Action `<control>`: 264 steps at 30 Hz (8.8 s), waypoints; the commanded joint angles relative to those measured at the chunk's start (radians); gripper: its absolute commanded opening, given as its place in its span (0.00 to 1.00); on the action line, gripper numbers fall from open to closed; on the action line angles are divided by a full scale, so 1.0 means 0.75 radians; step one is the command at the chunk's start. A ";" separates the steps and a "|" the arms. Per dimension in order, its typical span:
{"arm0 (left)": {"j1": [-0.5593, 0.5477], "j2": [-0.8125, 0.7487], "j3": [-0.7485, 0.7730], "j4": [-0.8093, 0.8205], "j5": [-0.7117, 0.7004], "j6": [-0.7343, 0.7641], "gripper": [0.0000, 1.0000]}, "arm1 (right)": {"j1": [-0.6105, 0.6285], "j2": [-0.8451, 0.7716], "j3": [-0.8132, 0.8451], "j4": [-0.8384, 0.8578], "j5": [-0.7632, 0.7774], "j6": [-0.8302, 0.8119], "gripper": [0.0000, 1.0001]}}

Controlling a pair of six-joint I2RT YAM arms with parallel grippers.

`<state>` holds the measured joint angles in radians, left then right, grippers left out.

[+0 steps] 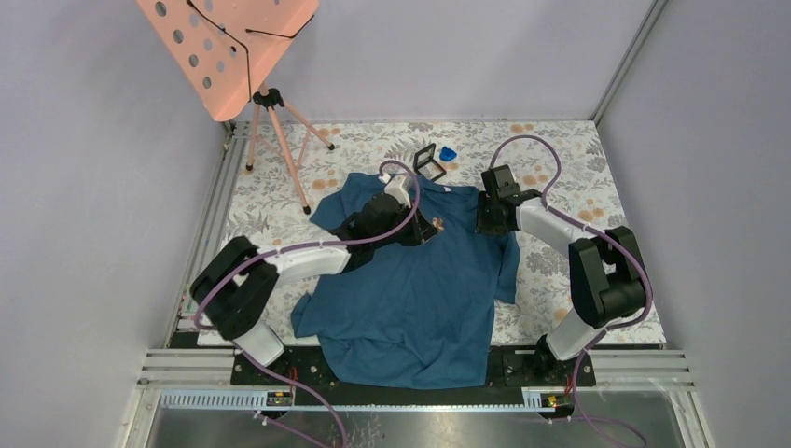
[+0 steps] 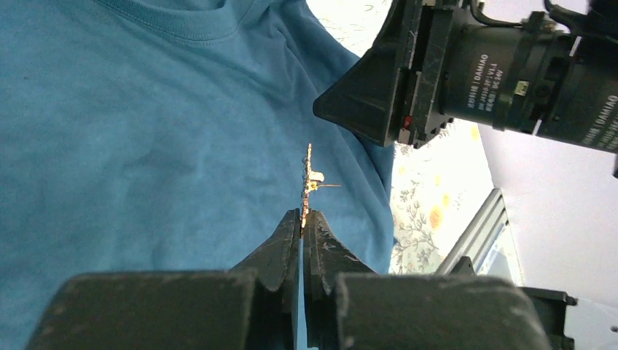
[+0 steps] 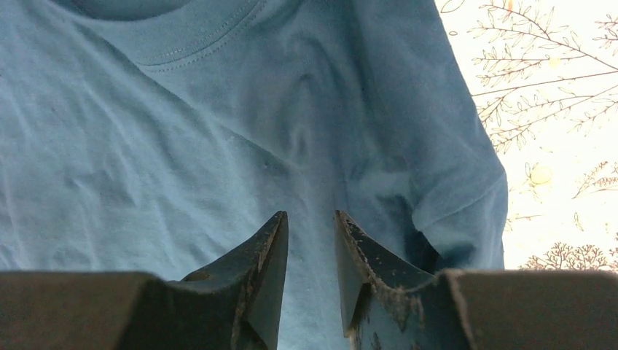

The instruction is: Pin the brooch onto the clothing

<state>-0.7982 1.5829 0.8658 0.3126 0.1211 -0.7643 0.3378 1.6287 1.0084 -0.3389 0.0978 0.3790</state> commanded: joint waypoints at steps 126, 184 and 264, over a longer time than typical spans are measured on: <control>-0.015 0.602 0.320 0.359 0.144 -0.114 0.00 | -0.070 -0.635 -0.314 0.115 -0.341 -0.115 0.64; 0.019 0.648 0.350 0.470 0.408 -0.065 0.00 | -0.149 -0.135 -0.313 0.537 -0.571 -0.060 0.32; 0.075 0.749 0.456 0.422 0.703 -0.131 0.00 | -0.336 -0.176 -0.562 0.947 -1.079 0.087 0.06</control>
<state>-0.7380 2.1372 1.1641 0.5846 0.6075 -0.8650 0.0849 1.4807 0.5522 0.3283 -0.6750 0.4580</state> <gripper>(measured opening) 0.018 0.075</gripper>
